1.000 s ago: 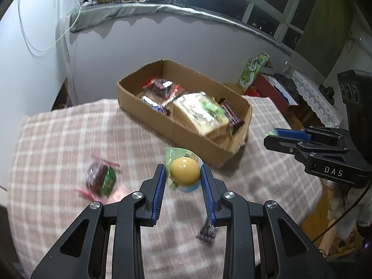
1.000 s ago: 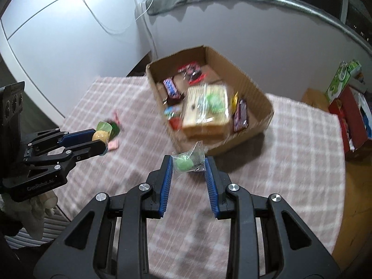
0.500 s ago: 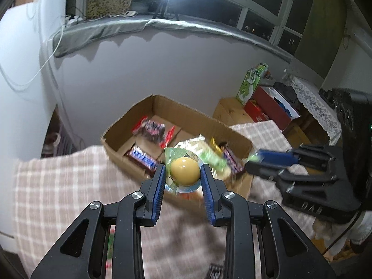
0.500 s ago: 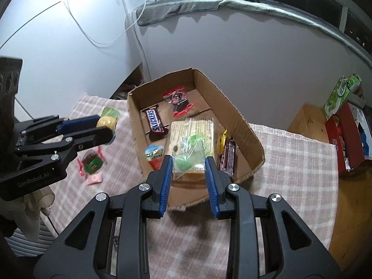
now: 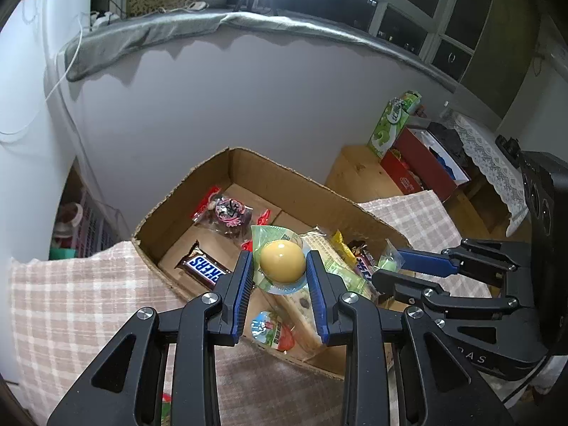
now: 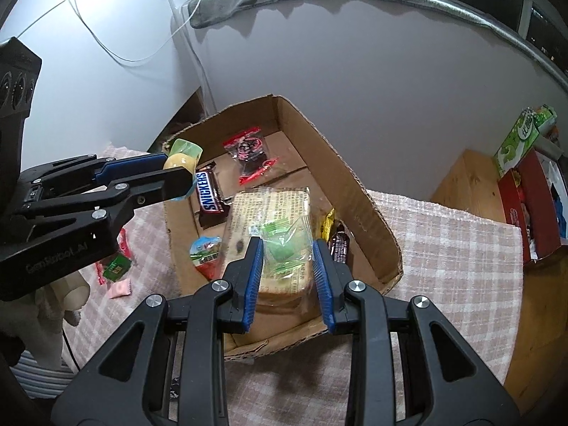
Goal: Organize snacks
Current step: 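Open both tools to drop the ball candy and green candy into the box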
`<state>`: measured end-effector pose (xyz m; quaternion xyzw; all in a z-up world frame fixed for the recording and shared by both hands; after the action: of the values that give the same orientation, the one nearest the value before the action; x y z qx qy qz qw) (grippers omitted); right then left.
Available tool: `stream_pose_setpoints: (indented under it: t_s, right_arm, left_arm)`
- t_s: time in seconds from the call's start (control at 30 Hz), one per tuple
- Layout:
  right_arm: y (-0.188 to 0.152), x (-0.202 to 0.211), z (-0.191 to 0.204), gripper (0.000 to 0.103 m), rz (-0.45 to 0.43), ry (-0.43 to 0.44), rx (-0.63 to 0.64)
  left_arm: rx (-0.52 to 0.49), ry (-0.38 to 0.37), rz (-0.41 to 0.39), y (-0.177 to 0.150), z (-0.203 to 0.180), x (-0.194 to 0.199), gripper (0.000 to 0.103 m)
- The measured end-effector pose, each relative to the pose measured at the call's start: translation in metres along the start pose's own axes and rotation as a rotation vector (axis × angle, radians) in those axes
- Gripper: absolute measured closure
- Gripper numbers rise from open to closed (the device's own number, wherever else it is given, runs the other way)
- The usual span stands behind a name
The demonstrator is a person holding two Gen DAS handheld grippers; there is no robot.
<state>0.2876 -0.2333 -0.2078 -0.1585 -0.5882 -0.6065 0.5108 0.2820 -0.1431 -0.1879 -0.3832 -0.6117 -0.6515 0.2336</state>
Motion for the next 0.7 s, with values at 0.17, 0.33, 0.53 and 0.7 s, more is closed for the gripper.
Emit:
stream_pose_setpoints:
  t_s: [0.17, 0.33, 0.53, 0.7]
  right_arm:
    - [-0.002, -0.005, -0.003, 0.073, 0.012, 0.005, -0.008]
    - [-0.001, -0.005, -0.003, 0.045, 0.011, -0.009, 0.001]
    - [0.000, -0.004, -0.001, 0.033, 0.011, -0.027, 0.017]
    - [-0.002, -0.001, 0.001, 0.023, 0.002, -0.033, 0.018]
  left_arm:
    - [-0.001, 0.004, 0.017, -0.001, 0.000, -0.006, 0.072]
    - [0.007, 0.018, 0.032, 0.000, 0.002, -0.010, 0.060]
    - [0.025, 0.024, 0.032, 0.003, 0.007, -0.010, 0.054]
    - [0.041, 0.027, 0.030, 0.003, 0.012, -0.007, 0.054]
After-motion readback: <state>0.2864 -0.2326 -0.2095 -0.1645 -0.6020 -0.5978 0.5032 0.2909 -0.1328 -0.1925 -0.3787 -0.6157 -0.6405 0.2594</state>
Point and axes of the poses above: each gripper's, at about its wrist camera, not at the fingertips, and x roughly against the way its jaws point, z to its left, y to its top, the point moved 9 cm from there along -x, roughly the way its jaws point, and after that the axes turned 11 degrees about y, right-handed, at the moved point
